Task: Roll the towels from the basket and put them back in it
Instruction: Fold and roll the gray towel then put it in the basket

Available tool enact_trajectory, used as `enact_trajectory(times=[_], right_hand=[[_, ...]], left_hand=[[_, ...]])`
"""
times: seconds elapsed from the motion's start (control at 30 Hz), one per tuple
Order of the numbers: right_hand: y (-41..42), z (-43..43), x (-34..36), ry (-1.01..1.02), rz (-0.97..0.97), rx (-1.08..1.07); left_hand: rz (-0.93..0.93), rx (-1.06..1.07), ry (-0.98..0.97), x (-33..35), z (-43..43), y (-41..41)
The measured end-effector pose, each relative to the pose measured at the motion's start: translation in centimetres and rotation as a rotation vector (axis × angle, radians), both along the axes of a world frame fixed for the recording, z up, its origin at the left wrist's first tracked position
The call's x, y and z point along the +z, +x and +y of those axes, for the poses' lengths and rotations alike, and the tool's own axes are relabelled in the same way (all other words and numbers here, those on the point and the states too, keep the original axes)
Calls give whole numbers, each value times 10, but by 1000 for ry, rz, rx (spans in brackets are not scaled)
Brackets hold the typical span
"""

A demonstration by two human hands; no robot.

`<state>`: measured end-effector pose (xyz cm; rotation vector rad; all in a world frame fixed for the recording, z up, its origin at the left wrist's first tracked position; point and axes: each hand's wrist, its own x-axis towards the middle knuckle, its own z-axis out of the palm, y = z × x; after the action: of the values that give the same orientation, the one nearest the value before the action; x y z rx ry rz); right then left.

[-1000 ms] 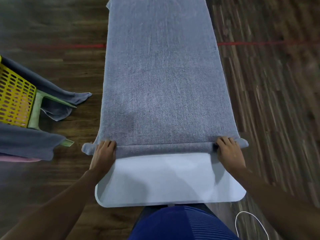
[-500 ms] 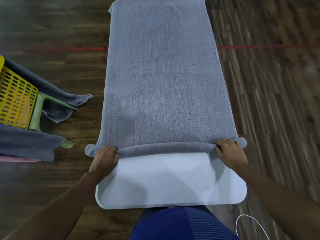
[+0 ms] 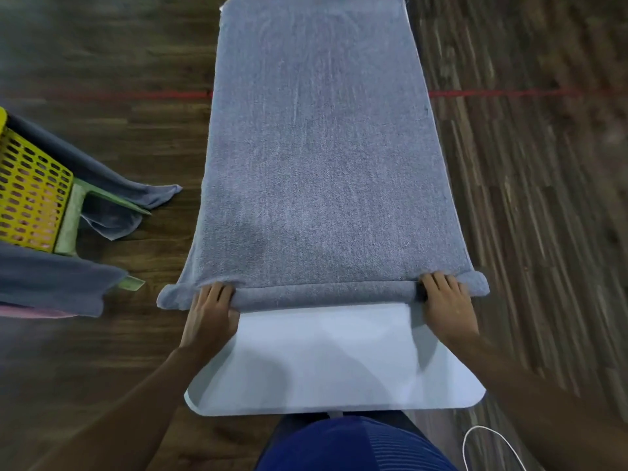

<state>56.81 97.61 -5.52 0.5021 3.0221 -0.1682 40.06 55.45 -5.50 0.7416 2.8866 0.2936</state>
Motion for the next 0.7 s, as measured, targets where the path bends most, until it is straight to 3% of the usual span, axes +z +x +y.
enact_trajectory(times=[0.23, 0.53, 0.63, 0.7], right_hand=[[-3, 4, 1, -67, -21, -1], [-21, 18, 14, -133, -227, -40], [-26, 21, 8, -106, -197, -46], [-24, 21, 2, -71, -71, -15]], left_hand=[[-35, 59, -5, 2, 5, -4], [-245, 87, -95, 4, 5, -33], [-122, 94, -62, 6, 8, -36], [-11, 79, -8, 3, 10, -35]])
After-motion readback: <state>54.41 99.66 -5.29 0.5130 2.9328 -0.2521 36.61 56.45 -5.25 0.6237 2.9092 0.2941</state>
